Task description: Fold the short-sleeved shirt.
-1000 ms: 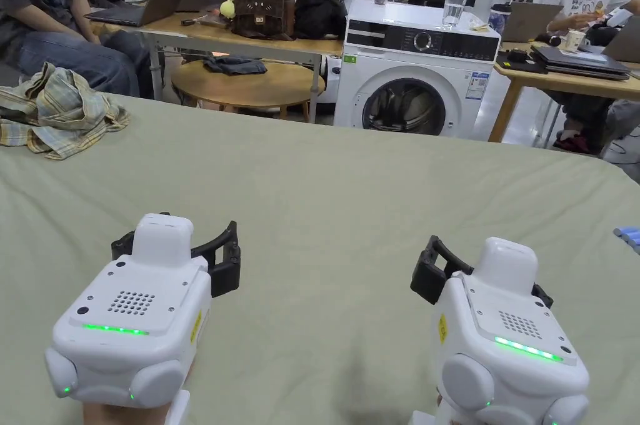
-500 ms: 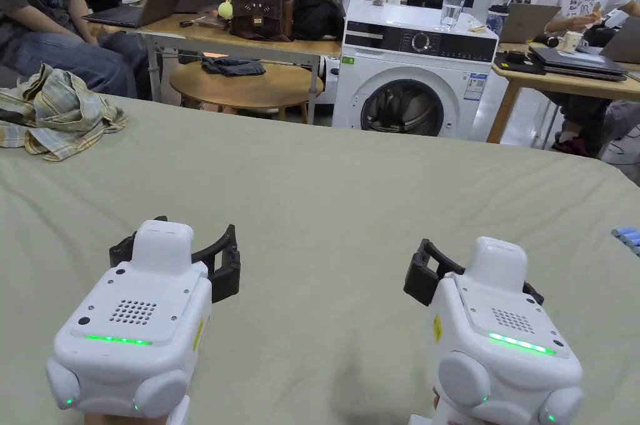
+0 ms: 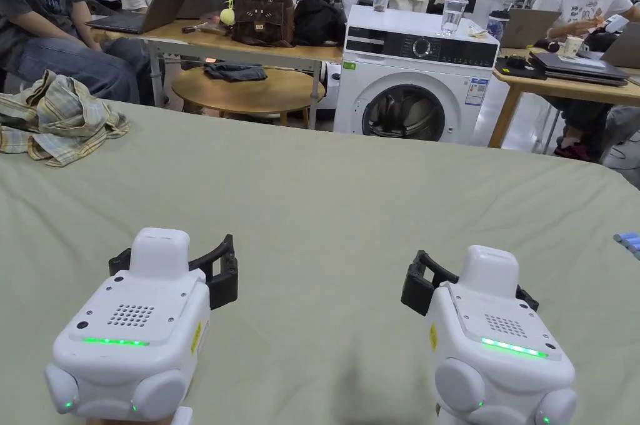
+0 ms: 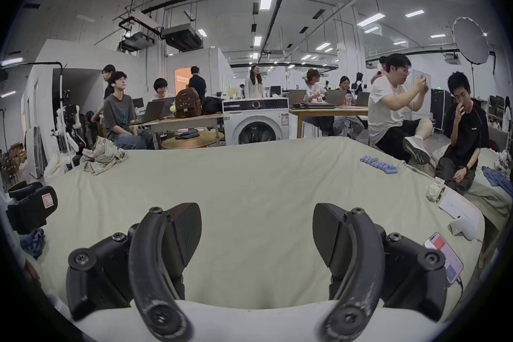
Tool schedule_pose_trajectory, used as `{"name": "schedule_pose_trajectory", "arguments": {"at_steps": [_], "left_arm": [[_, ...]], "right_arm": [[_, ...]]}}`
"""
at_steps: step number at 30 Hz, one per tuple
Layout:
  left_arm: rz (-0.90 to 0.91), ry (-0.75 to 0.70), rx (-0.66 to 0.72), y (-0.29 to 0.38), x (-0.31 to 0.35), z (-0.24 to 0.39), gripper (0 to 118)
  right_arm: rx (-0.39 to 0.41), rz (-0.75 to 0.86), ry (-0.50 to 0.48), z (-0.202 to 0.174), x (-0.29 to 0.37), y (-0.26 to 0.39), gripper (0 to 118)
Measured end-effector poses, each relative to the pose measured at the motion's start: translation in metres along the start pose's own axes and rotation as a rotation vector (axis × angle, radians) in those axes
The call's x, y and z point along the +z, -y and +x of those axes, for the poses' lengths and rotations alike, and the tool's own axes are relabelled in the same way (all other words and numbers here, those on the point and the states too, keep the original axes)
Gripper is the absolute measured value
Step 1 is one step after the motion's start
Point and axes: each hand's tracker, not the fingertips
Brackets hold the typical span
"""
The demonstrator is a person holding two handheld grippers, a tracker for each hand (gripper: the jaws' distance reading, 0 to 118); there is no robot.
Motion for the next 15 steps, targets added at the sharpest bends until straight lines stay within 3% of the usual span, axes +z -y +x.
{"name": "schedule_pose_trajectory", "arguments": {"at_steps": [15], "left_arm": [[0.007,0.011,-0.018,-0.0057,0.0,-0.0005,75]], "right_arm": [[0.01,-0.007,-0.013,-0.0025,-0.0015,-0.0035,84]]}}
